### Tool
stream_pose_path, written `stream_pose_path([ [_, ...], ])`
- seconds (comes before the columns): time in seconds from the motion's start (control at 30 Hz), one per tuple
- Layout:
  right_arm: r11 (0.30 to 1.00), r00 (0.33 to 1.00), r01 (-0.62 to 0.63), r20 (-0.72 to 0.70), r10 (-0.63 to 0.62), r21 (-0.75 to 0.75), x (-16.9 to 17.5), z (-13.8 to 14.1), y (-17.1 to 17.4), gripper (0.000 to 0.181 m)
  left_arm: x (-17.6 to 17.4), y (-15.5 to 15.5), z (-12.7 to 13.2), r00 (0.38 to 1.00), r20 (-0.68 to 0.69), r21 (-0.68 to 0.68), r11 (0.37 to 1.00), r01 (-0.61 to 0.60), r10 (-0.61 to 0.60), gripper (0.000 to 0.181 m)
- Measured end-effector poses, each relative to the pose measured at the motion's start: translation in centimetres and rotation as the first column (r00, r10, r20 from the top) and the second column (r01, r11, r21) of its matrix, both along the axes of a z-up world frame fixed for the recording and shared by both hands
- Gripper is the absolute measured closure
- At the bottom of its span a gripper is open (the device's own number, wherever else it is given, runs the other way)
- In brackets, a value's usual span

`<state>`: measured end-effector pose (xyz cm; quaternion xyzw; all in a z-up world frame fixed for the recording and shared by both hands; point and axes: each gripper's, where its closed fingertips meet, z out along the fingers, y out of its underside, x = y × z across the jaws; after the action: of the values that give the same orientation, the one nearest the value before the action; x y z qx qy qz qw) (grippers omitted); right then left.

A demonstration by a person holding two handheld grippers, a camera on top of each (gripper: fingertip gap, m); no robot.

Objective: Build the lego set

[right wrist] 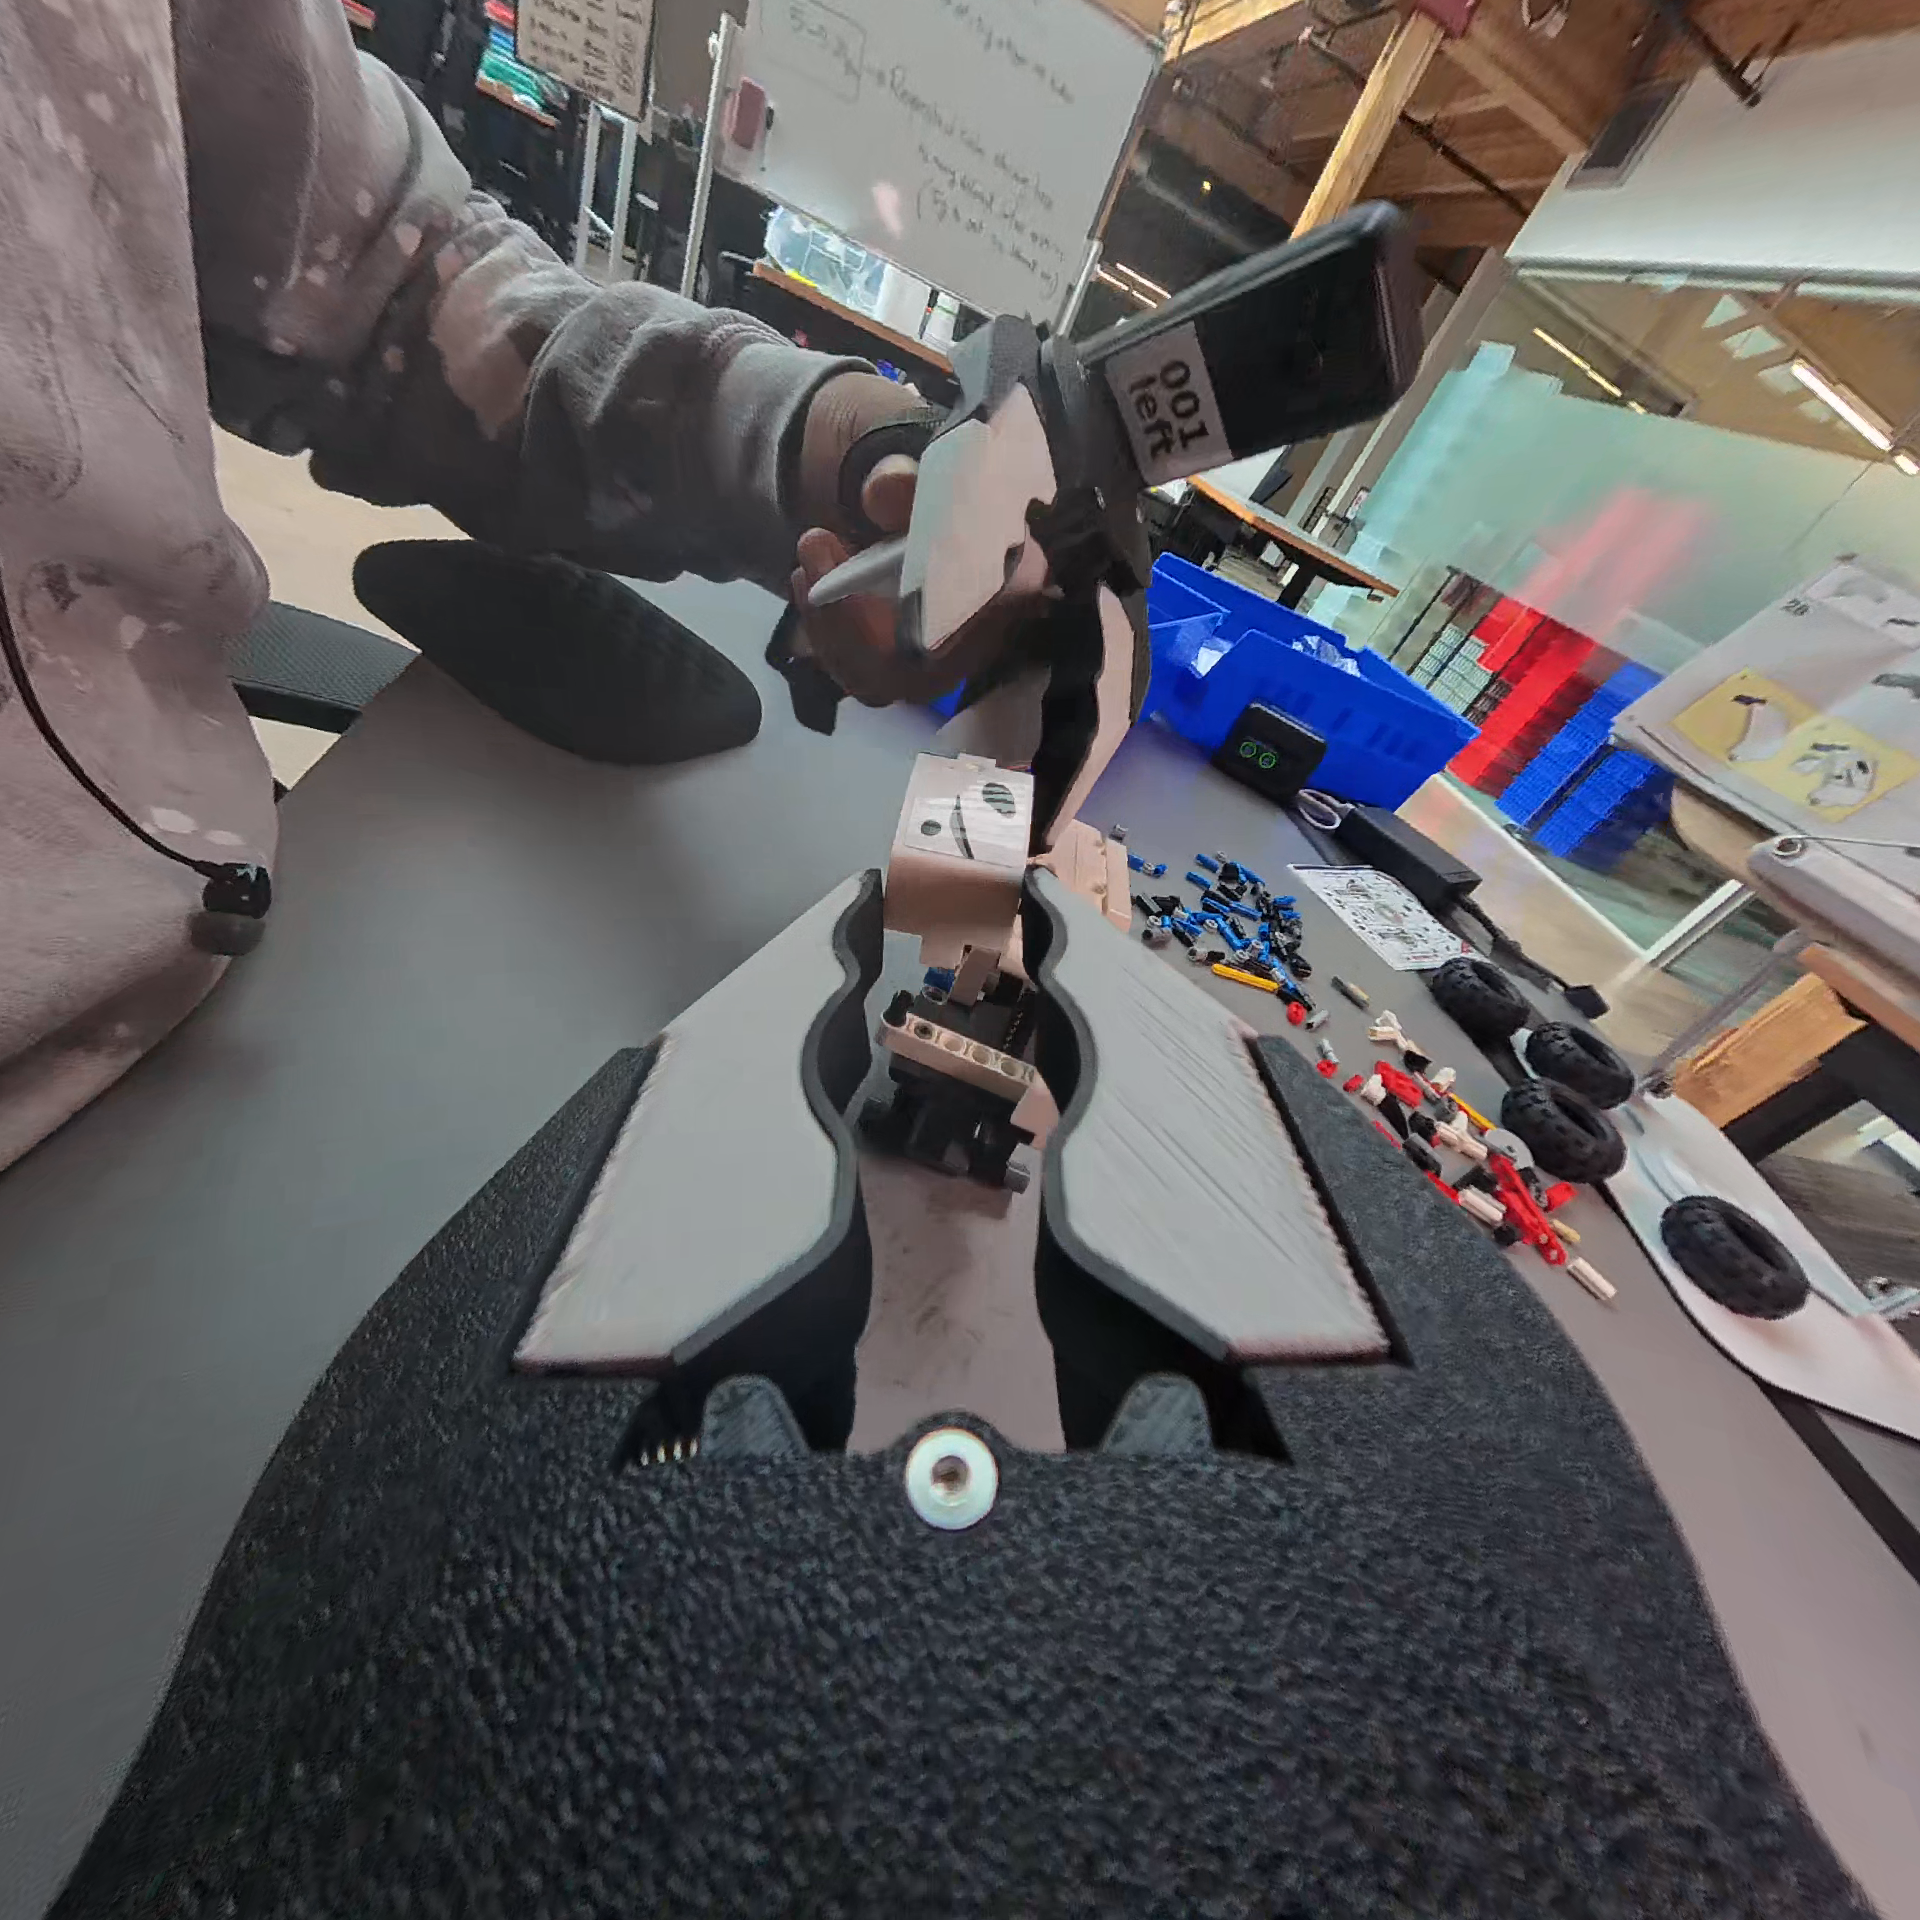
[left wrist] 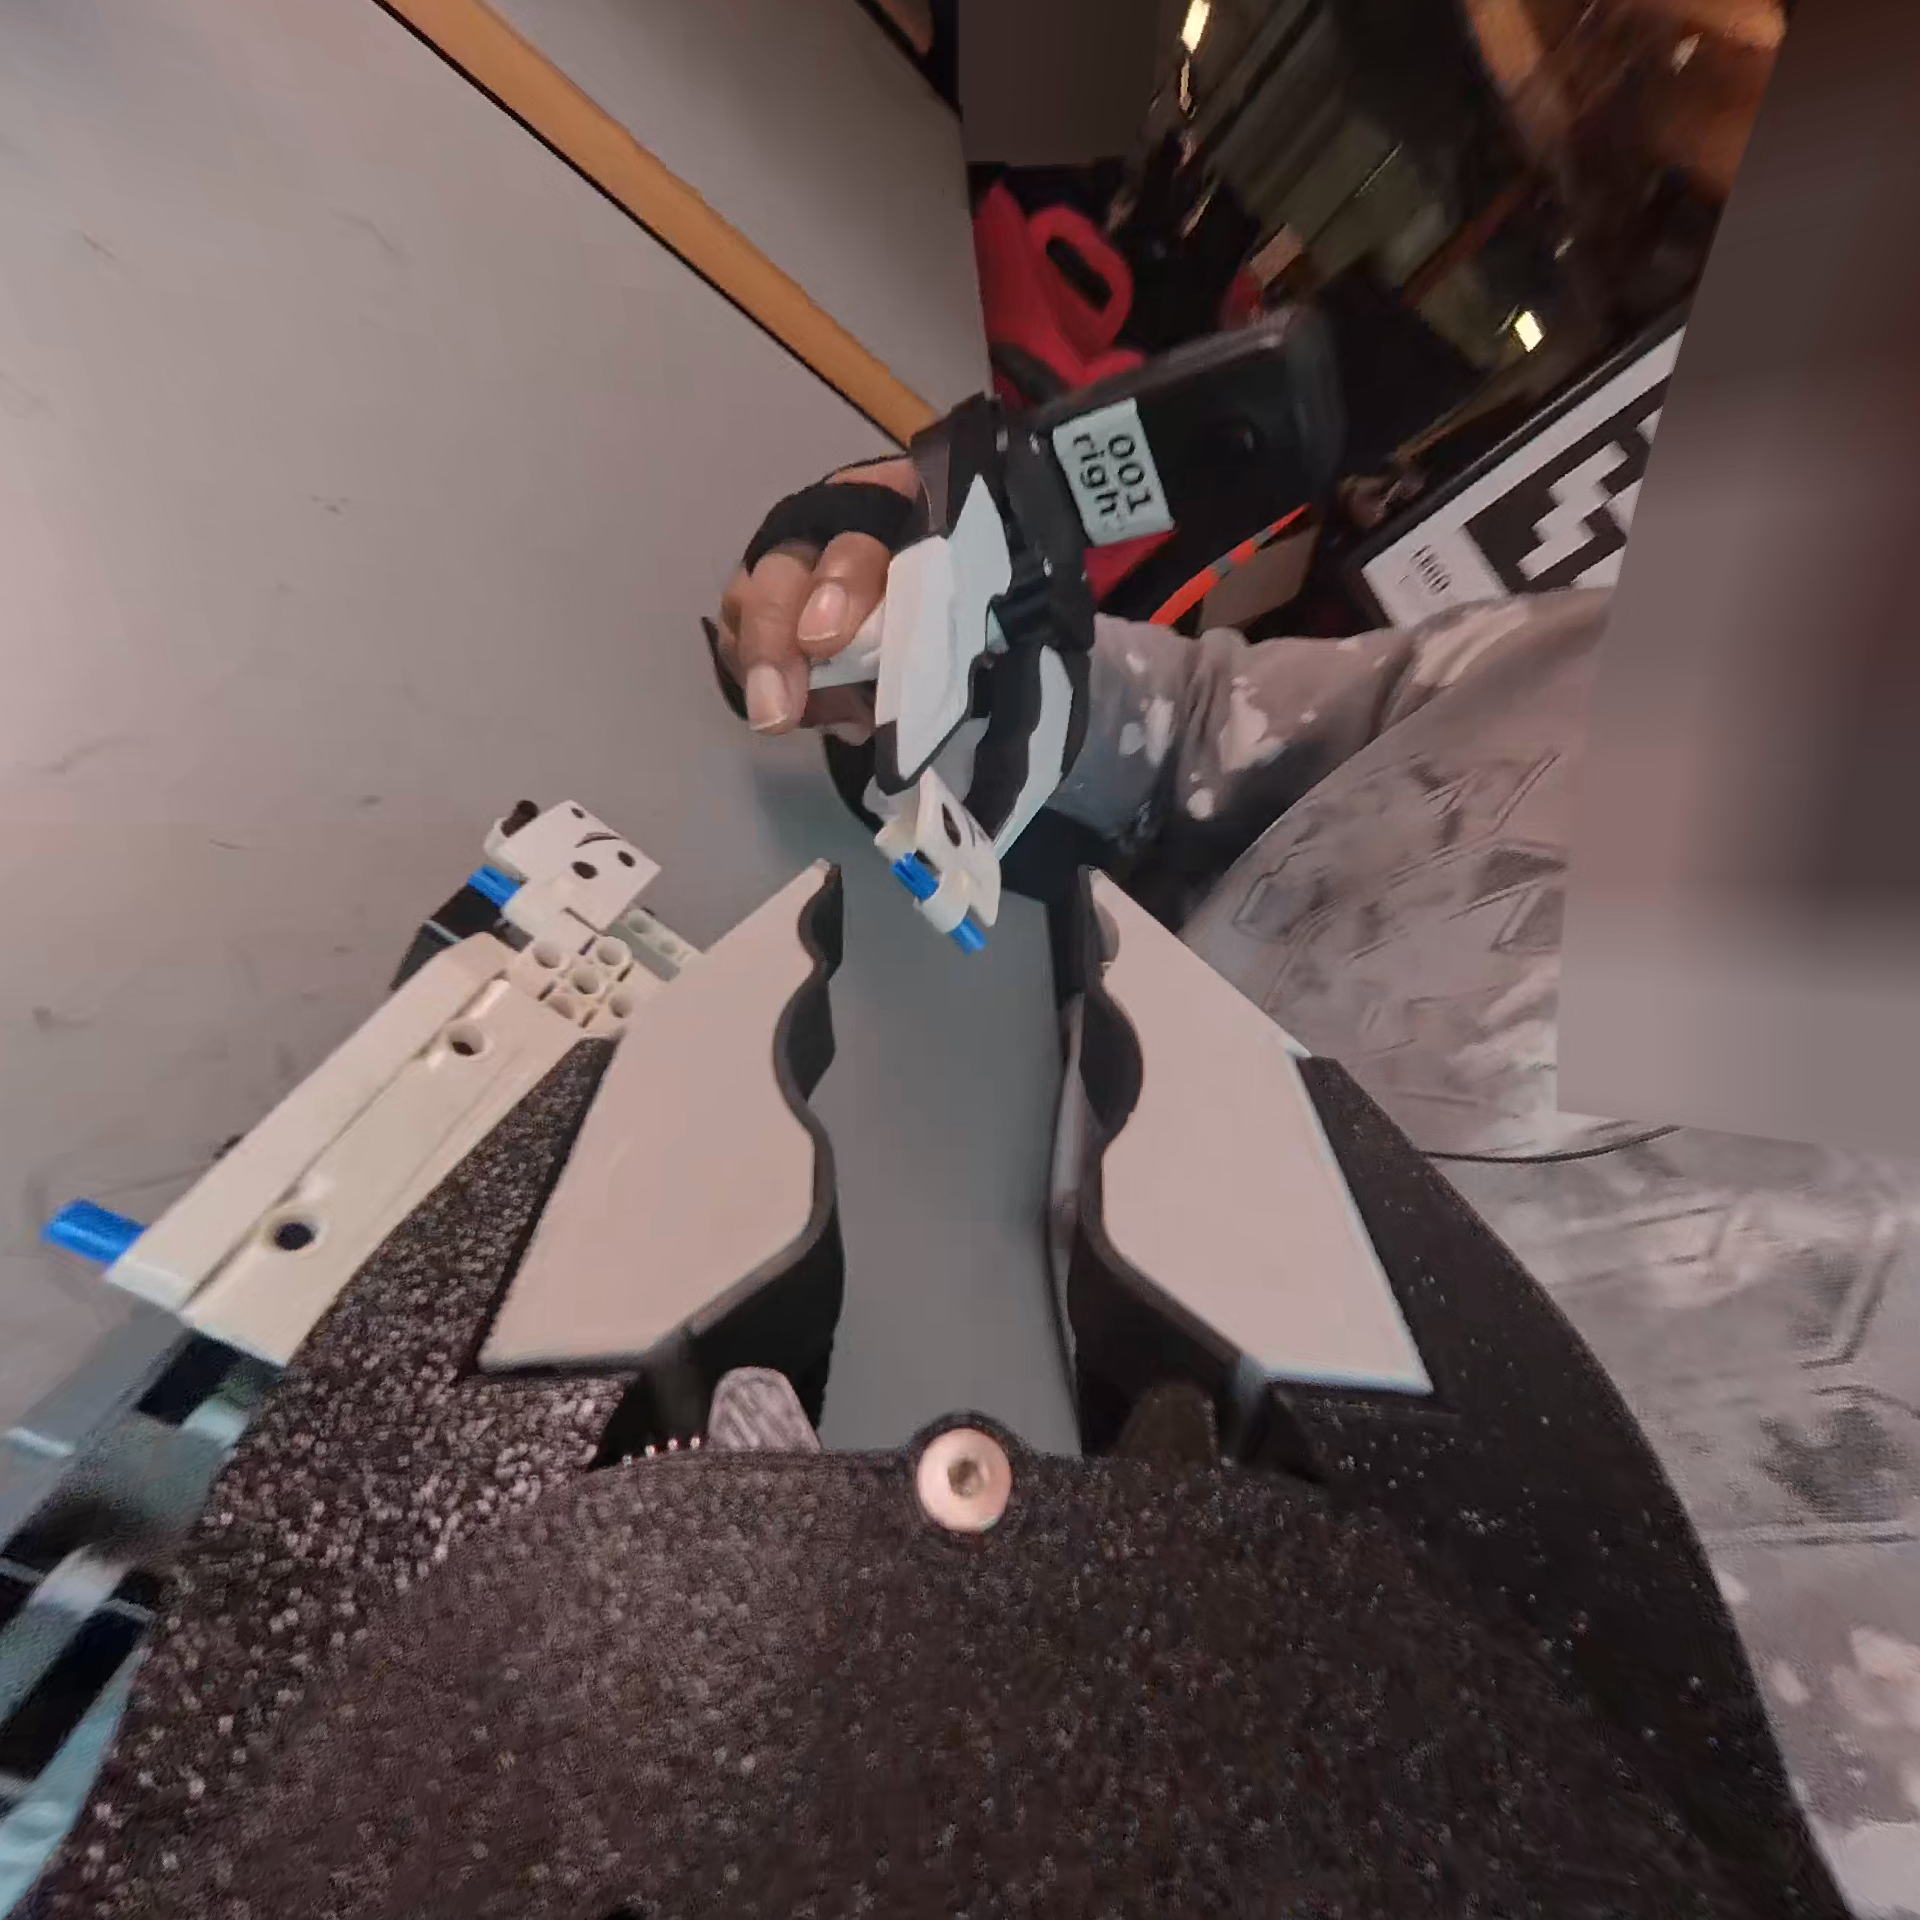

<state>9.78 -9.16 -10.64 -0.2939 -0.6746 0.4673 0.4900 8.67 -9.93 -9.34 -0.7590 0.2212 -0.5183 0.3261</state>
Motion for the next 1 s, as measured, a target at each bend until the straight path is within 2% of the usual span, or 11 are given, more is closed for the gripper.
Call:
stream_pose_path([
  [0.07, 0.998, 1.000, 0.022, -0.015, -0.021, 0.051, -0.4, -0.1, -0.4, 0.156, 0.4, -0.1, 0.5, 0.994, 0.105, -0.055, 0.998, -0.007, 0.013, 0.147],
  [0.1, 0.996, 0.999, 0.039, -0.018, -0.038, 0.077, -0.6, -0.3, -0.5, 0.156, 0.5, -0.2, 0.3, 0.994, 0.111, -0.065, 0.998, -0.005, 0.012, 0.158],
  [0.17, 0.992, 0.997, 0.072, -0.029, -0.069, 0.107, -1.0, -0.5, -0.6, 0.156, 0.7, -0.3, -0.8, 0.999, 0.054, -0.055, 0.998, -0.003, 0.006, 0.168],
  [0.3, 0.975, 0.986, 0.163, -0.004, -0.164, 0.150, -1.9, -1.5, 0.5, 0.156, 0.3, 0.4, -1.7, 0.999, -0.019, -0.069, 0.997, -0.037, 0.036, 0.171],
  [0.43, 0.972, 0.980, 0.172, 0.070, -0.185, 0.157, -1.9, -2.6, 0.9, 0.156, 0.2, 0.7, -2.8, 0.995, -0.095, -0.136, 0.990, -0.044, 0.031, 0.175],
  [0.53, 0.962, 0.978, 0.181, 0.067, -0.198, 0.203, -1.8, -2.4, 0.8, 0.148, 0.5, 0.7, -3.1, 0.992, -0.126, -0.167, 0.985, -0.040, 0.019, 0.175],
  [0.7, 0.934, 0.967, 0.220, 0.062, -0.247, 0.283, -2.1, -2.6, 0.8, 0.157, 0.7, 1.1, -3.1, 0.984, -0.175, -0.164, 0.985, -0.045, 0.016, 0.175],
  [0.73, 0.942, 0.969, 0.215, 0.061, -0.238, 0.257, -2.0, -2.4, 0.8, 0.157, 0.9, 1.0, -2.5, 0.988, -0.157, -0.144, 0.989, -0.023, 0.000, 0.170],
  [0.8, 0.978, 0.978, 0.178, 0.088, -0.188, 0.110, -1.7, -1.9, 0.8, 0.157, 0.9, 1.0, -1.2, 0.989, -0.148, -0.049, 0.999, 0.009, -0.016, 0.158],
  [0.93, 0.984, 0.993, 0.074, 0.102, -0.058, -0.159, -0.7, -1.0, 1.2, 0.157, 0.0, 1.3, -0.9, 0.929, -0.371, 0.242, 0.966, 0.092, 0.004, 0.146],
  [1.0, 0.971, 0.993, 0.044, 0.114, -0.018, -0.234, -0.5, -0.9, 1.2, 0.157, 0.1, 1.4, -1.2, 0.887, -0.462, 0.328, 0.932, 0.154, 0.016, 0.138],
])
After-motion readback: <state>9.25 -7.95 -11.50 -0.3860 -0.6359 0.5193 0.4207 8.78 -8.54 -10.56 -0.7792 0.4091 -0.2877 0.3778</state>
